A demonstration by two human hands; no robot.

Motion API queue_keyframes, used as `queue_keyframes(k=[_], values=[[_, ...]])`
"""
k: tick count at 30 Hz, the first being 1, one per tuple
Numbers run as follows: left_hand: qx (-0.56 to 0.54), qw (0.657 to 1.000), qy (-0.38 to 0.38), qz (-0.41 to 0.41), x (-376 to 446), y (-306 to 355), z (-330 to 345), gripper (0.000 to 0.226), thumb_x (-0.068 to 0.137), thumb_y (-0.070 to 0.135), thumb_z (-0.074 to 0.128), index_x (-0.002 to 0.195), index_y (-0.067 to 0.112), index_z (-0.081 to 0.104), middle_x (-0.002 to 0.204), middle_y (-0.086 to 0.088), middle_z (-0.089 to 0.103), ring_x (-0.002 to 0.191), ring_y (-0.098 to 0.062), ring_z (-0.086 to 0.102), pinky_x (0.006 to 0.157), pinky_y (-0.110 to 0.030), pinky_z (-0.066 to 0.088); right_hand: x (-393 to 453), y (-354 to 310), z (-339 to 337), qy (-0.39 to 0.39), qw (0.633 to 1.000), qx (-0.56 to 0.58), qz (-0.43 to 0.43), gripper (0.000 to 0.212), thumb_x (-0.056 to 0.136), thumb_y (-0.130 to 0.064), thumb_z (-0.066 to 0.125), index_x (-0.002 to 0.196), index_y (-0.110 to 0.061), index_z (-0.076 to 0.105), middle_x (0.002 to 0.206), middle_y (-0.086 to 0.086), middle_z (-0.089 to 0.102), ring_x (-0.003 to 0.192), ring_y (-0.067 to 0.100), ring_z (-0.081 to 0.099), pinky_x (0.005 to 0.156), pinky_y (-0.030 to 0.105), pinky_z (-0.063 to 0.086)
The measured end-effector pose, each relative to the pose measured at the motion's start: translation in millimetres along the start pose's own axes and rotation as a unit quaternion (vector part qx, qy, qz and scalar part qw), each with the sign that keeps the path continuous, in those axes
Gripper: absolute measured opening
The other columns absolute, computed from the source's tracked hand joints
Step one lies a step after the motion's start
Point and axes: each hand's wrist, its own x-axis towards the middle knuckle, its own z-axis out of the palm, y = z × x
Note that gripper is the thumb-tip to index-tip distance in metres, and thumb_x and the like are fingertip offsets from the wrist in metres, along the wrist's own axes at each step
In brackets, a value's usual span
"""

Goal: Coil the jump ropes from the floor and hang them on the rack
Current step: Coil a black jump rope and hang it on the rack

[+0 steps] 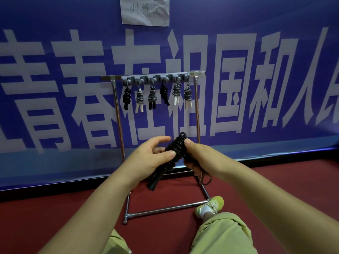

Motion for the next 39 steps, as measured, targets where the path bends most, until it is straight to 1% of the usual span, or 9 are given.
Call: queue_keyframes(k=[4, 7, 14, 17, 22, 28, 33, 37, 39], values=[[0.025, 0.999, 0.016, -0.013, 3, -5, 1, 0.042, 0.086, 0.015, 0.067, 0.125, 0.020, 0.054, 0.108, 0.002, 0.067, 0.095, -0.012, 0.068, 0.092, -0.035, 0.053, 0, -4, -1, -0.003, 0.996, -0.091, 0.025, 0.057, 0.098, -0.057, 0.016, 0.098, -0.022, 0.061, 0.077, 0.000, 0.068, 0.067, 0.010, 0.061, 0.072, 0.024, 0.043], [0.050, 0.998, 0.025, 0.002, 1, -9, 6, 0.040, 0.086, 0.014, 0.066, 0.122, 0.026, 0.056, 0.110, 0.000, 0.065, 0.092, -0.013, 0.068, 0.088, -0.035, 0.055, -2, -7, -3, 0.006, 0.989, -0.147, 0.023, 0.062, 0.100, -0.053, 0.017, 0.086, -0.014, 0.063, 0.076, 0.003, 0.070, 0.051, -0.008, 0.053, 0.062, 0.018, 0.033], [-0.010, 1.000, 0.015, -0.006, 3, -11, 8, 0.032, 0.086, 0.009, 0.064, 0.113, 0.025, 0.057, 0.108, -0.004, 0.065, 0.094, -0.016, 0.067, 0.088, -0.036, 0.054, 1, -8, -3, 0.033, 0.988, -0.147, -0.020, 0.059, 0.101, -0.051, 0.023, 0.071, -0.015, 0.058, 0.057, 0.003, 0.060, 0.043, -0.003, 0.050, 0.054, 0.014, 0.035], [-0.027, 0.999, 0.005, -0.018, 4, -12, 8, 0.036, 0.085, 0.009, 0.066, 0.115, 0.022, 0.052, 0.107, -0.004, 0.065, 0.098, -0.017, 0.066, 0.089, -0.035, 0.053, -1, -9, -7, -0.019, 0.997, -0.070, -0.002, 0.053, 0.099, -0.053, 0.027, 0.076, -0.016, 0.058, 0.059, 0.004, 0.057, 0.045, 0.004, 0.053, 0.056, 0.017, 0.042], [-0.136, 0.990, 0.005, -0.028, 4, -17, 5, 0.032, 0.088, -0.008, 0.052, 0.114, 0.010, 0.051, 0.096, -0.009, 0.065, 0.073, -0.016, 0.068, 0.066, -0.022, 0.055, -7, 0, -32, -0.096, 0.990, -0.102, 0.030, 0.035, 0.098, -0.047, 0.041, 0.084, -0.021, 0.059, 0.074, 0.001, 0.062, 0.058, 0.005, 0.057, 0.062, 0.019, 0.042], [-0.151, 0.988, 0.002, -0.033, 5, -22, 8, 0.033, 0.087, -0.009, 0.053, 0.113, 0.011, 0.053, 0.095, -0.008, 0.066, 0.075, -0.018, 0.067, 0.069, -0.026, 0.055, -10, 9, -47, -0.104, 0.982, -0.152, 0.053, 0.030, 0.097, -0.037, 0.049, 0.105, -0.014, 0.066, 0.081, -0.006, 0.066, 0.075, 0.005, 0.061, 0.068, 0.022, 0.040], [-0.089, 0.995, 0.026, -0.030, 9, -21, 9, 0.042, 0.082, -0.001, 0.066, 0.118, 0.016, 0.054, 0.099, -0.005, 0.065, 0.083, -0.016, 0.067, 0.076, -0.029, 0.055, -9, 6, -34, -0.049, 0.994, -0.101, -0.009, 0.023, 0.098, -0.031, 0.049, 0.094, -0.021, 0.069, 0.064, -0.009, 0.057, 0.058, 0.006, 0.054, 0.057, 0.020, 0.041], [-0.009, 0.999, 0.011, -0.036, 7, -17, 4, 0.049, 0.068, 0.021, 0.077, 0.112, 0.027, 0.055, 0.103, -0.002, 0.066, 0.094, -0.018, 0.067, 0.086, -0.033, 0.054, -6, 3, -24, -0.036, 0.996, -0.064, -0.046, 0.027, 0.098, -0.034, 0.051, 0.094, -0.017, 0.071, 0.063, -0.007, 0.051, 0.062, 0.013, 0.054, 0.071, 0.034, 0.048], [-0.002, 0.999, -0.001, -0.043, 8, -17, 3, 0.048, 0.075, 0.014, 0.076, 0.115, 0.027, 0.052, 0.104, -0.002, 0.067, 0.095, -0.019, 0.068, 0.088, -0.032, 0.054, -4, 1, -22, -0.041, 0.998, -0.020, -0.051, 0.028, 0.098, -0.033, 0.050, 0.092, -0.016, 0.072, 0.060, -0.009, 0.050, 0.061, 0.014, 0.051, 0.073, 0.037, 0.047]])
